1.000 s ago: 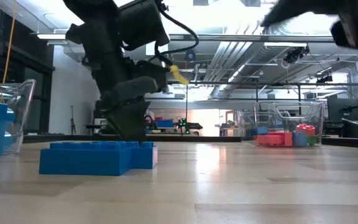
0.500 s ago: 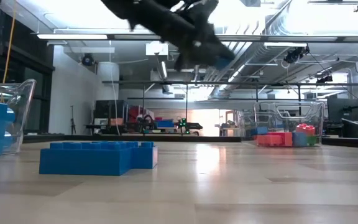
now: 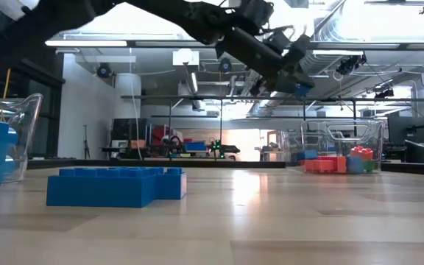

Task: Sort blocks by size
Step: Put the small blue game piece into the top transparent bin

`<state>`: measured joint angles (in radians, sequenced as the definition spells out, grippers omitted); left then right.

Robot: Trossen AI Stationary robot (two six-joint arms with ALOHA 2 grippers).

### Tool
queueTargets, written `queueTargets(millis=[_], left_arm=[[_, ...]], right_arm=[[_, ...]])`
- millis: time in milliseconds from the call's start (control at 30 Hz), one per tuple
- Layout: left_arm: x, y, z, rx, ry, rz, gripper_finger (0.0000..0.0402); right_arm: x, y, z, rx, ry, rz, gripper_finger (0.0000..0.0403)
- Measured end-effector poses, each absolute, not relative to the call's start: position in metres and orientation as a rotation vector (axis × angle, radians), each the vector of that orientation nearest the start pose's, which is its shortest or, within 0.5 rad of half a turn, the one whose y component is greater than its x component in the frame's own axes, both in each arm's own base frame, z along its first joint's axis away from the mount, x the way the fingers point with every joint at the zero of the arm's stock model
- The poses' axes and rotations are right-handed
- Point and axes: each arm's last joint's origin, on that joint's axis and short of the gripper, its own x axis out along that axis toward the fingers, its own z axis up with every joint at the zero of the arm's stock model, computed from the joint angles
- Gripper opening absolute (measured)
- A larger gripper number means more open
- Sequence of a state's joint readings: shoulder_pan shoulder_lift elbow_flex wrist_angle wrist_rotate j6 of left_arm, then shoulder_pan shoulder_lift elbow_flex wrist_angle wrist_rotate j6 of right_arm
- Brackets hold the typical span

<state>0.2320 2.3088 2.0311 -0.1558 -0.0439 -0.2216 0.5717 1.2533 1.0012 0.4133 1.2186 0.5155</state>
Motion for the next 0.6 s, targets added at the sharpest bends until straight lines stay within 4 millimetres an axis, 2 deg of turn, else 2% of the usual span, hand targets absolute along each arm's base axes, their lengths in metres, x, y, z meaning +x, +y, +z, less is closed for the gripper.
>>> queueTargets(millis=[200, 300, 467, 600], left_arm=[[0.531, 0.133, 0.241, -0.26, 0.388, 0.341, 0.024], [0.528, 0.132, 0.242, -0.262, 0.421, 0.343, 0.0288], [0.502, 0.13, 0.264, -0.302, 0.613, 0.248, 0.0314], [0.469, 0.111, 0.267, -0.325, 0.915, 0.159, 0.0312]], right_arm=[[0.239, 0.12, 0.365, 0.631, -0.275, -0.608, 0.0], [0.239, 0.12, 0.365, 0.611, -0.268, -0.608, 0.0], [0.239, 0.12, 0.365, 0.586, -0.26, -0.611, 0.0], [0.239, 0.12, 0.365, 0.556, -0.25, -0.614, 0.0]])
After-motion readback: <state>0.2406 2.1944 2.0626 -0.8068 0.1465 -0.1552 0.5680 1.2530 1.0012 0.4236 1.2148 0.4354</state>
